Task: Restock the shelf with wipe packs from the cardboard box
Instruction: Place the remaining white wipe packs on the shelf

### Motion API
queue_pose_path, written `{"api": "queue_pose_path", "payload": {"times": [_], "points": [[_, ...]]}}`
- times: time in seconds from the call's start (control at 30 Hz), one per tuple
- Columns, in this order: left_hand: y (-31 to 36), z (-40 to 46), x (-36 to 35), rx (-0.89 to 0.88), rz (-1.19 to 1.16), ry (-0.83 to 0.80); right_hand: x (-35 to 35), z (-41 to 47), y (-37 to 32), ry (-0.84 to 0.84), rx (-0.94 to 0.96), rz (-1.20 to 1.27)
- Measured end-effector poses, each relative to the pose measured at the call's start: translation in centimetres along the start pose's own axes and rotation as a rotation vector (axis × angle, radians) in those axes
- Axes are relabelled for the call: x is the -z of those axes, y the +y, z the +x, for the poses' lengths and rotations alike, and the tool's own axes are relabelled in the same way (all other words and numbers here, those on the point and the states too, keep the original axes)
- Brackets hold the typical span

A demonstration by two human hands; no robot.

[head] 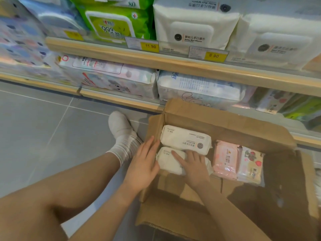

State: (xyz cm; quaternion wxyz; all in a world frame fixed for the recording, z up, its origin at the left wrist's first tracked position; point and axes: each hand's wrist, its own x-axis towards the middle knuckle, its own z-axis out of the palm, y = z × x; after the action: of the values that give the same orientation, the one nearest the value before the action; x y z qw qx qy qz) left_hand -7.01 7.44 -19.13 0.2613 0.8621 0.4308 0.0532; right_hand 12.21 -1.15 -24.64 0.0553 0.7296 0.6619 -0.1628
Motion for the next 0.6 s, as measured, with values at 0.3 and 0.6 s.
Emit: {"api": "queue_pose_path", "payload": {"times": [0.3, 0.6], "points": [[0.5, 0.0, 0.3, 0.007, 0.040, 0.010, 1.3, -0.1, 0.3, 0.004, -0.055, 0.033], [2.9, 1.6, 1.6, -0.021, 0.289, -0.010, 8.8, -6.7, 5.8, 0.064, -0.207, 0.251]]}}
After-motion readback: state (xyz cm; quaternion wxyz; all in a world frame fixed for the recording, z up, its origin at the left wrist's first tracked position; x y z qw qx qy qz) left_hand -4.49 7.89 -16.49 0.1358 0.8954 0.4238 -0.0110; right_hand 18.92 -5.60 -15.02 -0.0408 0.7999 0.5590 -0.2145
